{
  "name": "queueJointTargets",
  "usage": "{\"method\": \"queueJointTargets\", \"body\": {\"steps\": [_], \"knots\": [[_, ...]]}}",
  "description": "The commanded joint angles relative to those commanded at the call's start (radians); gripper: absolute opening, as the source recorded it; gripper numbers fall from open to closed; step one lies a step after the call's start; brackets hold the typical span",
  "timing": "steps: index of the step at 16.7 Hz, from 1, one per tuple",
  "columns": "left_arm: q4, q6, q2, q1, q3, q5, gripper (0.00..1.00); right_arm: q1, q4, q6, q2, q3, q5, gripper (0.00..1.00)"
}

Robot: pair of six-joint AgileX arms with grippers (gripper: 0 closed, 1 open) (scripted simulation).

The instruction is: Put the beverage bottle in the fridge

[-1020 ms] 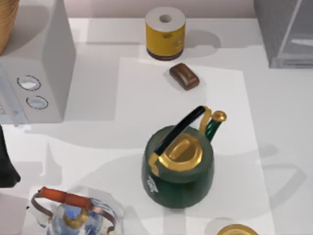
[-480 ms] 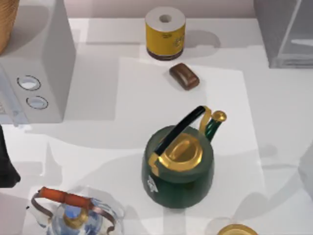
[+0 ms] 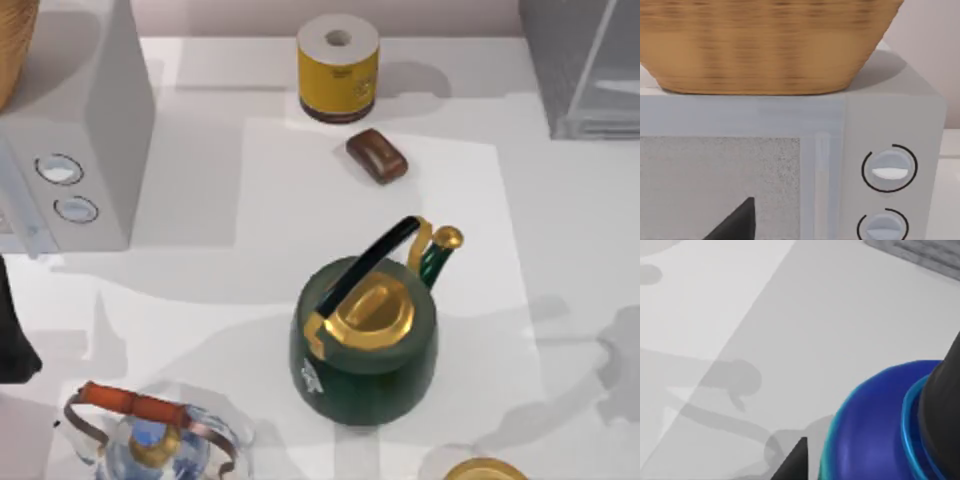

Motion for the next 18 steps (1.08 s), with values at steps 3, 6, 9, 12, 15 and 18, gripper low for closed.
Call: {"method": "queueJointTargets", "body": {"steps": [3,6,9,12,15,18], "knots": [[0.000,0.000,0.000,0.000,0.000,0.000,1.00,0.066,0.135,0.221,-0.239,-0.103,0.154,0.01],[0.000,0.000,0.000,0.000,0.000,0.000,1.00,0.102,0.226,0.354,-0.385,-0.166,0.253,0.01],[0.000,0.000,0.000,0.000,0.000,0.000,1.00,0.113,0.263,0.400,-0.437,-0.187,0.289,0.01],[0.000,0.000,0.000,0.000,0.000,0.000,1.00,0.113,0.263,0.400,-0.437,-0.187,0.289,0.01],[0.000,0.000,0.000,0.000,0.000,0.000,1.00,0.110,0.267,0.399,-0.424,-0.178,0.285,0.01],[0.000,0.000,0.000,0.000,0.000,0.000,1.00,0.104,0.333,0.397,-0.346,-0.117,0.273,0.01]]}}
